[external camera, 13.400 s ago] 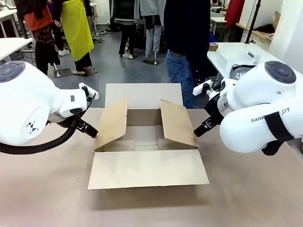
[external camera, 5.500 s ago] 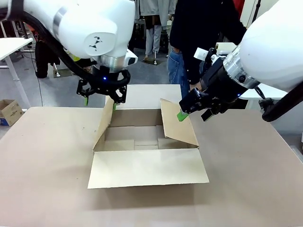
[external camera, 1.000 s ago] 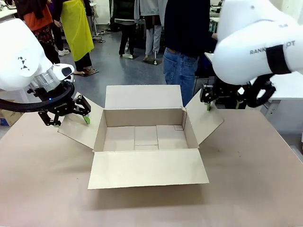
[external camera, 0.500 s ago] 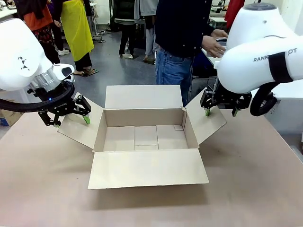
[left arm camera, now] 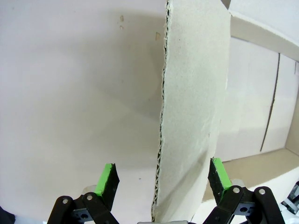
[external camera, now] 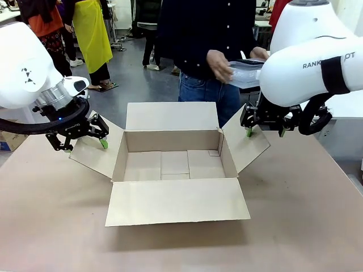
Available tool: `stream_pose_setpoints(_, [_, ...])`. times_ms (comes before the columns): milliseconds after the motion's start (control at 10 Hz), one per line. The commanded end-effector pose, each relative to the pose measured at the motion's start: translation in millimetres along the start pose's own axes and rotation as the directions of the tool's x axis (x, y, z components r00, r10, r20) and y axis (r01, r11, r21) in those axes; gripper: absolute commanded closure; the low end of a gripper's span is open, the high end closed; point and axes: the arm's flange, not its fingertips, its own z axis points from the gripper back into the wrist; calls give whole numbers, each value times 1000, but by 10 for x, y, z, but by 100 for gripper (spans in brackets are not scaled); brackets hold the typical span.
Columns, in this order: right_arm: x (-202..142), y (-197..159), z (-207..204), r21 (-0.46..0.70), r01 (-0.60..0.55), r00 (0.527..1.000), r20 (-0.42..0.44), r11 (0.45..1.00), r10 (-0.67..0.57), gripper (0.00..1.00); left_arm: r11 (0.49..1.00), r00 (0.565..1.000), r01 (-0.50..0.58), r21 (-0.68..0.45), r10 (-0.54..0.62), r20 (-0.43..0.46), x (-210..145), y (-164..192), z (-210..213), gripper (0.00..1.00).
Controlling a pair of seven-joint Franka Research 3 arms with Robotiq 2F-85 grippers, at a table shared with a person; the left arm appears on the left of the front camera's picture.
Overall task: Pack the gift set into the box.
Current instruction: Lift both hands away from the flaps of the Package Box.
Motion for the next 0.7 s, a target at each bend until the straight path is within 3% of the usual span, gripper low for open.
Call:
stream_pose_setpoints(0, [25,4,8,-27,8,1000,12,1000,-8,0,1000,1000,-10,12,10,4,-11,-3,25,0])
stream_pose_setpoints(600, [25,4,8,-27,8,1000,12,1000,-8,0,1000,1000,-10,12,10,4,-11,-3,25,0])
